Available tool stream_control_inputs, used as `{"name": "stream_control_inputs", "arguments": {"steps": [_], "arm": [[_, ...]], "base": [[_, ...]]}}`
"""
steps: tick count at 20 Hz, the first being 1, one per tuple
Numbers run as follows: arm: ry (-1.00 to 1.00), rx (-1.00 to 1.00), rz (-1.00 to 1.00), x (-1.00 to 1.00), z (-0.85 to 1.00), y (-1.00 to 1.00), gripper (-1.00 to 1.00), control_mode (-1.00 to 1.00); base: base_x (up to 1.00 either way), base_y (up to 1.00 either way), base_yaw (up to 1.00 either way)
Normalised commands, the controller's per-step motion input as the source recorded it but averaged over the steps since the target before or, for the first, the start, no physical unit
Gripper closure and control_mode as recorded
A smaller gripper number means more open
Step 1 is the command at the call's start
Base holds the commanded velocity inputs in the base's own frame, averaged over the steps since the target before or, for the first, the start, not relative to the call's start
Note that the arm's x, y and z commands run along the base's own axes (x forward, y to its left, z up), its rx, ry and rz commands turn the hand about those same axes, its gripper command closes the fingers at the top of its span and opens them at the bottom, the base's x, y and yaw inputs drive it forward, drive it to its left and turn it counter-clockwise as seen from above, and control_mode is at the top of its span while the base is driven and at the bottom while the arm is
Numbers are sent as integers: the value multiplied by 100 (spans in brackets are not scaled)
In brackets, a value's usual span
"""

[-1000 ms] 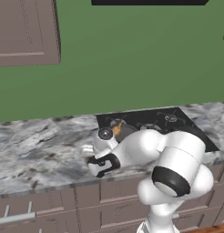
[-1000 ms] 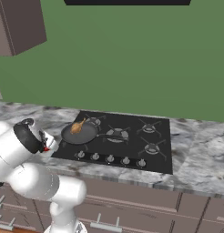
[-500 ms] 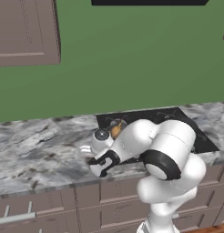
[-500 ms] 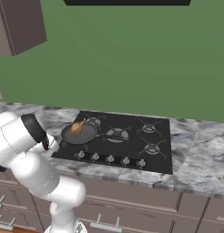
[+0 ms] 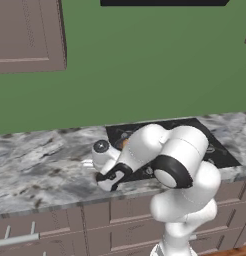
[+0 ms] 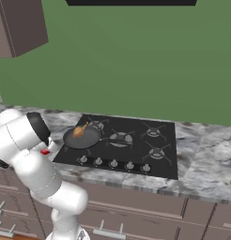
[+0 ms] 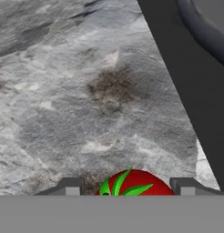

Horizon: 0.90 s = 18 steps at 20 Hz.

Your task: Place the pan on the front left burner on the stove. Then place the tomato and the onion in the pan and turn on the front left burner.

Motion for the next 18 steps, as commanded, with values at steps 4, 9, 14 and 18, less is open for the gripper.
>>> {"name": "stream_control_inputs", "arguments": {"steps": [4,9,14,18], "arm": [[4,-7,-5,-60,-48,0,100,-100],[0,-4,-6,-56,-26,0,100,-100],[-15,-1,-7,-40,1,-13,100,-100],[-21,0,-13,-10,12,-32,100,-100]], "base": [[0,0,0],[0,0,0],[0,0,0],[0,0,0]]}}
